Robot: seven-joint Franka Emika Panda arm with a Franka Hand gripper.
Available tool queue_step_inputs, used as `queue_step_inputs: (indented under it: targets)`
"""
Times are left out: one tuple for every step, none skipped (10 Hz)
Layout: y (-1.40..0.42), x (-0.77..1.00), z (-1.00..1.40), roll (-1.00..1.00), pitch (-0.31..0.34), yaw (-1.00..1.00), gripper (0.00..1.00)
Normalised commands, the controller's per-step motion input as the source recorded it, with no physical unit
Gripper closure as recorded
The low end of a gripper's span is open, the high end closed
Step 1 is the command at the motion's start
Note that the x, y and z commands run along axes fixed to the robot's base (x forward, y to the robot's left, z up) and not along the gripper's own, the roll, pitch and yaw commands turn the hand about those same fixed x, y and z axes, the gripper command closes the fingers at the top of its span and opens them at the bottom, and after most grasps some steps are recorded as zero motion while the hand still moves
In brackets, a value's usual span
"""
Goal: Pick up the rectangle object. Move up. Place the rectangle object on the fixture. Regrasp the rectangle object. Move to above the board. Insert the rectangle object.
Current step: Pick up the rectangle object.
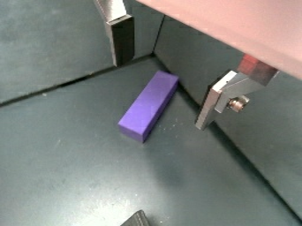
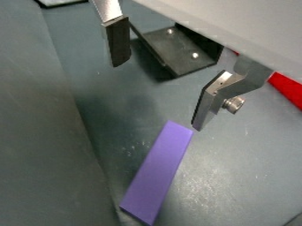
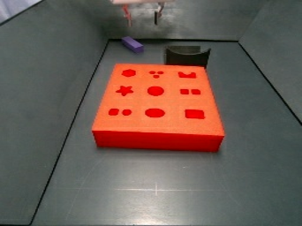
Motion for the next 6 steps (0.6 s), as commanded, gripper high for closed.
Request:
queue_step_inputs:
  targets:
    - [-0.19,-0.05,-0.81,0.26,-0.036,0.22,0.00]
    - [-0.15,-0.11,-0.79,0.12,-0.123,0.13,0.00]
    - [-0.05,-0.16,-0.65,0.06,-0.123,0.07,0.00]
    - [0.00,-0.15,-0.54,0.01,-0.091,0.04,0.00]
    - [0.00,-0.07,-0.41,0.01,-0.019,0.00,0.00]
    - [0.00,-0.05,-0.37,0.02,0.000,0.00,0.00]
